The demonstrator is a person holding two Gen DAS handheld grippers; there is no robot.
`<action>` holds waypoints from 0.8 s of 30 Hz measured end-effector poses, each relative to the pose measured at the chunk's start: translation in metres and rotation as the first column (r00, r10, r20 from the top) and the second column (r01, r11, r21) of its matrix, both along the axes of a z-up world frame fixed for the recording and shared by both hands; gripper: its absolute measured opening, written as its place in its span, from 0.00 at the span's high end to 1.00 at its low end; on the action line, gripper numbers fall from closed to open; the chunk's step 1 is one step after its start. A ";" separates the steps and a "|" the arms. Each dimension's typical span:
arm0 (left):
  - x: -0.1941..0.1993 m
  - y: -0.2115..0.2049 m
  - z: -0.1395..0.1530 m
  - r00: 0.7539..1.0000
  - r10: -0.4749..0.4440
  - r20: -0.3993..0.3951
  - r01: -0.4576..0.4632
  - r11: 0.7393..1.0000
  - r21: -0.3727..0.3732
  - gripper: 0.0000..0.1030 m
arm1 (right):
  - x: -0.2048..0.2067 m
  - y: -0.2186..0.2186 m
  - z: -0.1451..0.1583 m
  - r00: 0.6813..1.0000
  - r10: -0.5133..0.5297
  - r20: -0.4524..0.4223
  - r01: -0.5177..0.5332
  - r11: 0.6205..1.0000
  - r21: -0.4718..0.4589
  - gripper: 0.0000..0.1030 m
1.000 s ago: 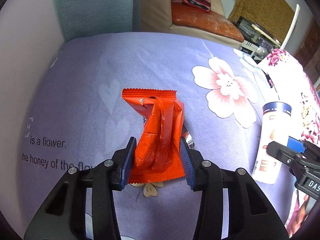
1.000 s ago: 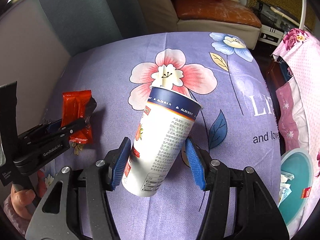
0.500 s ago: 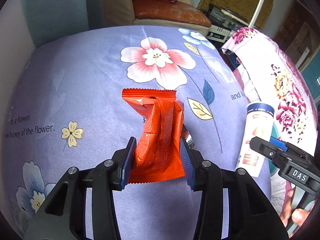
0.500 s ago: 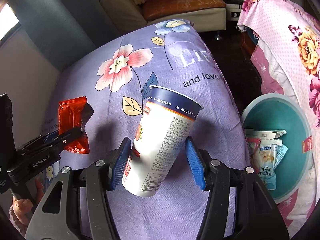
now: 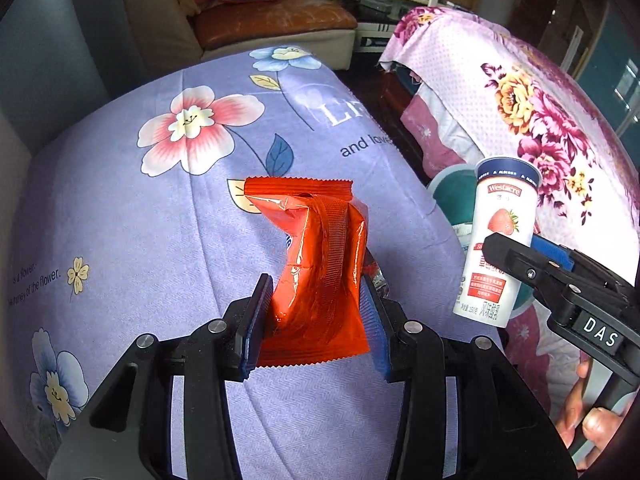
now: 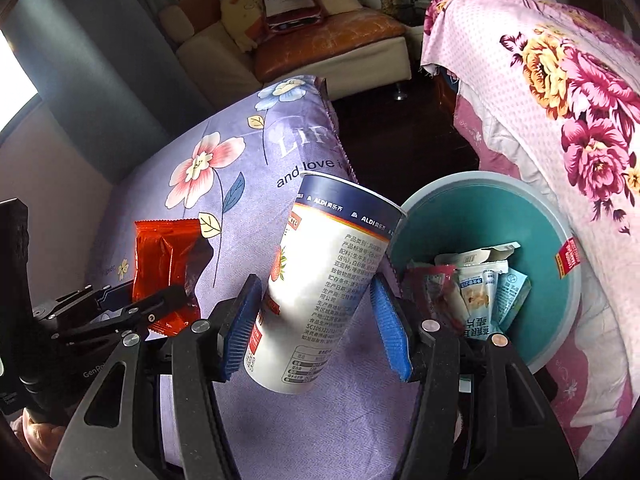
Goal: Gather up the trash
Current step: 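Carry the yogurt cup and red packet over the teal bin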
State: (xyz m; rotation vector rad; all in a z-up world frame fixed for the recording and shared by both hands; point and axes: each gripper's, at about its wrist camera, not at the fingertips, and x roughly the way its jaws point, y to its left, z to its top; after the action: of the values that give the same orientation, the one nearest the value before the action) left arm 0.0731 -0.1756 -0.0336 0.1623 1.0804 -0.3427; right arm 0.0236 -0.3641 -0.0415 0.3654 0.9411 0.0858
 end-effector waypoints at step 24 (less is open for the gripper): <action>-0.007 -0.146 -0.018 0.975 -0.219 -0.029 0.221 0.973 0.065 0.57 | -0.036 -0.135 -0.013 0.971 -0.238 0.015 0.237 0.971 0.019 0.48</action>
State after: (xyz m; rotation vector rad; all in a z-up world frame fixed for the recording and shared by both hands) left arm 0.0657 -0.3212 -0.0516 0.3416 1.0990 -0.5079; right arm -0.0124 -0.4996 -0.0540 0.4902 0.8736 -0.1220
